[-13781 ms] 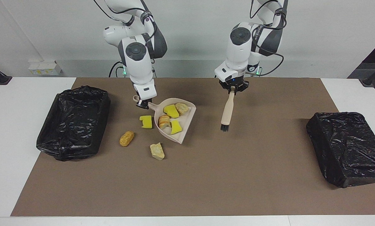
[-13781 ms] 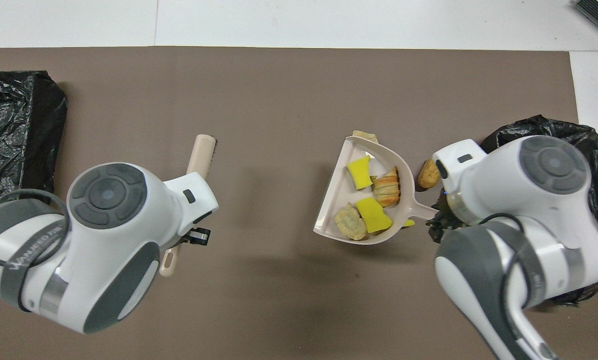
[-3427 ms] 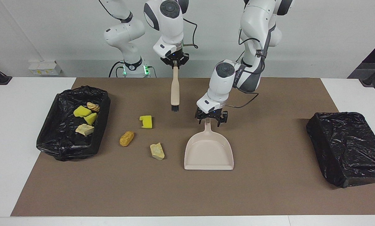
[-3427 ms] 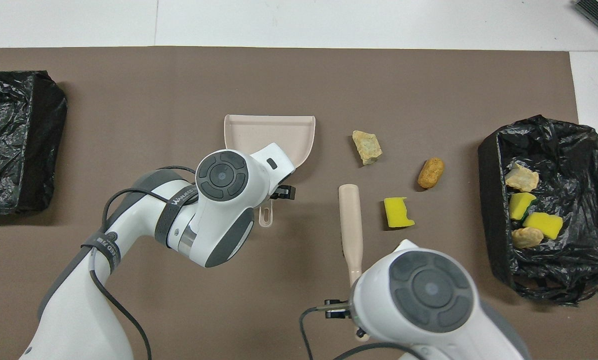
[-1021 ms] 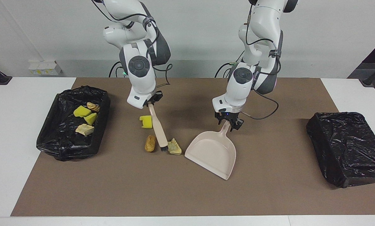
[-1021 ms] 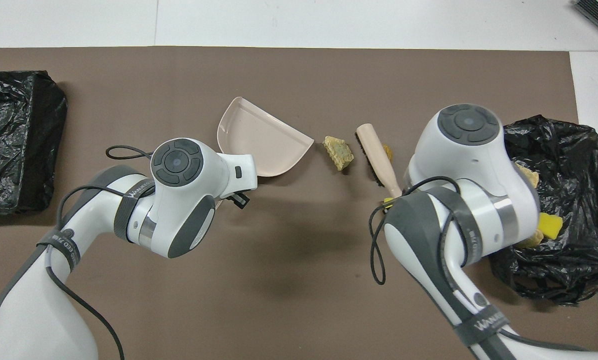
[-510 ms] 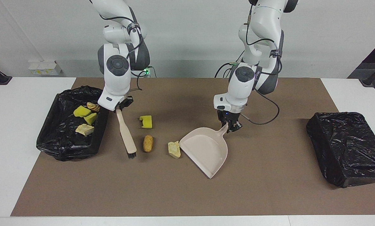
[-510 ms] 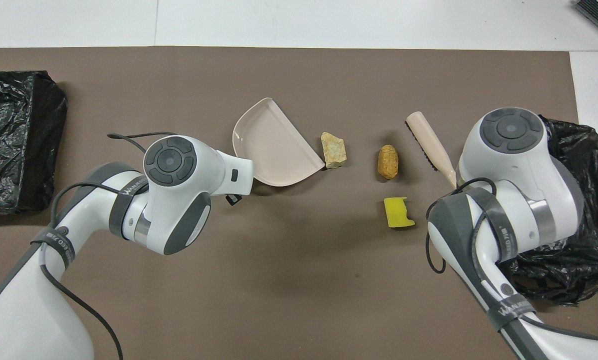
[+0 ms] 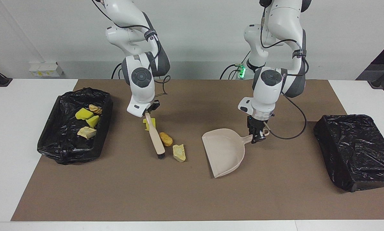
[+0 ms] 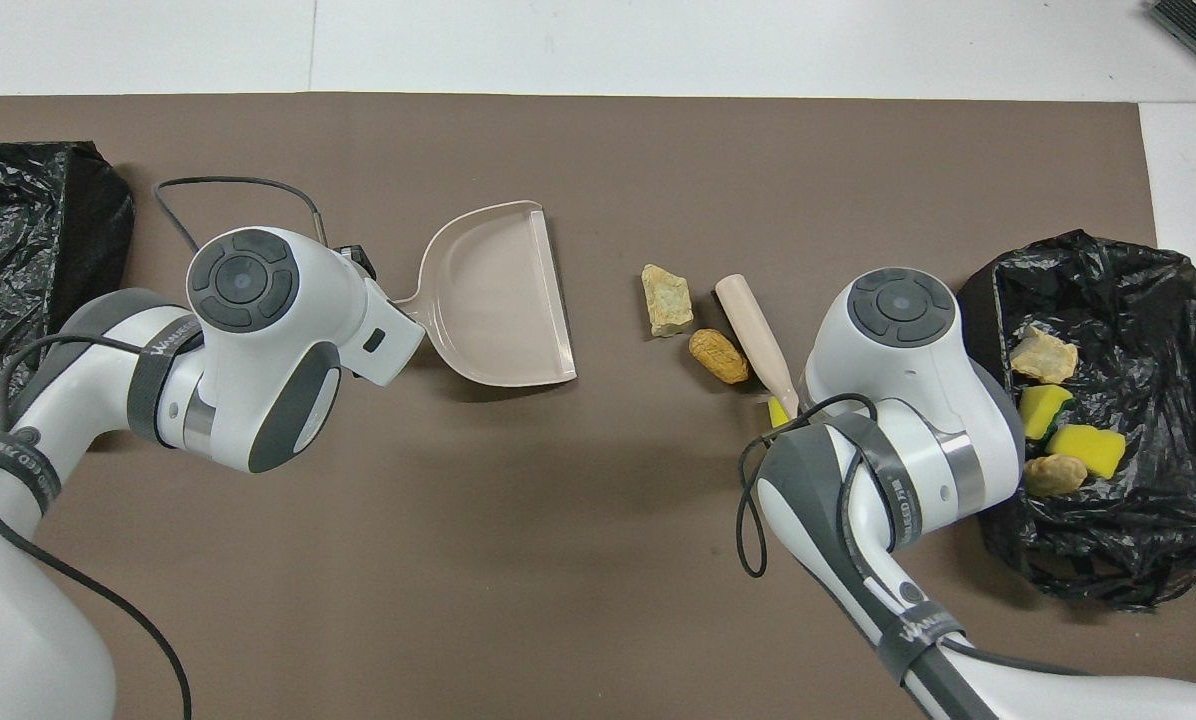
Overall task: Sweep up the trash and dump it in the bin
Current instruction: 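Brush the bread, sponge and snack into the dustpan with the right gripper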
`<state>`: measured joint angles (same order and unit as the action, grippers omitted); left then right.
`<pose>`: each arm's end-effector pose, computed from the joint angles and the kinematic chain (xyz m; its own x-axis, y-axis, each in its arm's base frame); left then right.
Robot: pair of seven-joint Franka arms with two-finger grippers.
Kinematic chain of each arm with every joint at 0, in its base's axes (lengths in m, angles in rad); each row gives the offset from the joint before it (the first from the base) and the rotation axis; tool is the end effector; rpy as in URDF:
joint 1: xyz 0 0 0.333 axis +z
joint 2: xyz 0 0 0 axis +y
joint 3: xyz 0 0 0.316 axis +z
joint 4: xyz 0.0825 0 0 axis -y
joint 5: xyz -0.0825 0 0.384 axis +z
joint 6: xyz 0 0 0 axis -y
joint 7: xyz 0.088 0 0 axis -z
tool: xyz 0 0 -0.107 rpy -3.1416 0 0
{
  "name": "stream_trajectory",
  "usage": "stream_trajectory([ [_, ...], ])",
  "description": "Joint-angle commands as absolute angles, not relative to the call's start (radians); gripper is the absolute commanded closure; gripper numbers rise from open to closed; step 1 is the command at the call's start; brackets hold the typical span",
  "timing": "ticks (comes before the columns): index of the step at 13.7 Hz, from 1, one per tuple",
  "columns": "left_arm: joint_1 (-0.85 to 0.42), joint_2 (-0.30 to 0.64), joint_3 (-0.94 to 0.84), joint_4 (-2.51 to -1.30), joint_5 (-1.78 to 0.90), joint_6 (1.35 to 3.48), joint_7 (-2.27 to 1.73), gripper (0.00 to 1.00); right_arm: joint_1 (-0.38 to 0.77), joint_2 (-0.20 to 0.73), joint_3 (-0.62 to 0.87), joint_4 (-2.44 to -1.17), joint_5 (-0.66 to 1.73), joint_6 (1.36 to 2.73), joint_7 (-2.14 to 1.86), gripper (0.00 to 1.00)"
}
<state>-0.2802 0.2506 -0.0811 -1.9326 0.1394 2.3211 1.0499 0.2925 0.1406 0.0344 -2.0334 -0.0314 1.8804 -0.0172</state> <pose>0.5834 -0.2152 0.3721 0.0766 -0.9970 -0.0144 -0.9838 -0.0732 -0.1635 0.5144 0.1716 0.3566 0.8971 0.3336 -0.2897 0.3530 -0.9355 0.0161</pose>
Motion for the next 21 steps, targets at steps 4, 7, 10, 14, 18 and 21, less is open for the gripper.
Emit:
stream_trajectory([
  [4,-0.302,0.25,-0.09,-1.931,0.183,2.295,1.074,1.0,0.305,0.022,0.028,-2.022,-0.047,1.728,0.234,1.0],
  [7,-0.327,0.235,-0.092,-1.957,0.186,2.273,1.072,1.0,0.334,-0.084,0.034,-2.171,-0.112,1.716,0.37,1.0],
  [10,-0.351,0.226,-0.092,-1.962,0.184,2.24,1.068,1.0,0.302,-0.205,0.035,-2.371,-0.127,1.793,0.362,1.0],
  [14,-0.382,0.235,-0.091,-1.934,0.186,2.146,0.965,1.0,0.301,-0.18,0.035,-2.428,-0.12,1.877,0.345,1.0],
  [18,-0.382,0.27,-0.091,-1.872,0.186,2.079,0.934,1.0,0.319,-0.056,0.038,-2.347,-0.049,1.991,0.306,1.0],
  [21,-0.377,0.287,-0.092,-1.861,0.186,2.077,0.933,1.0,0.388,0.036,0.04,-2.283,0.029,2.058,0.296,1.0],
])
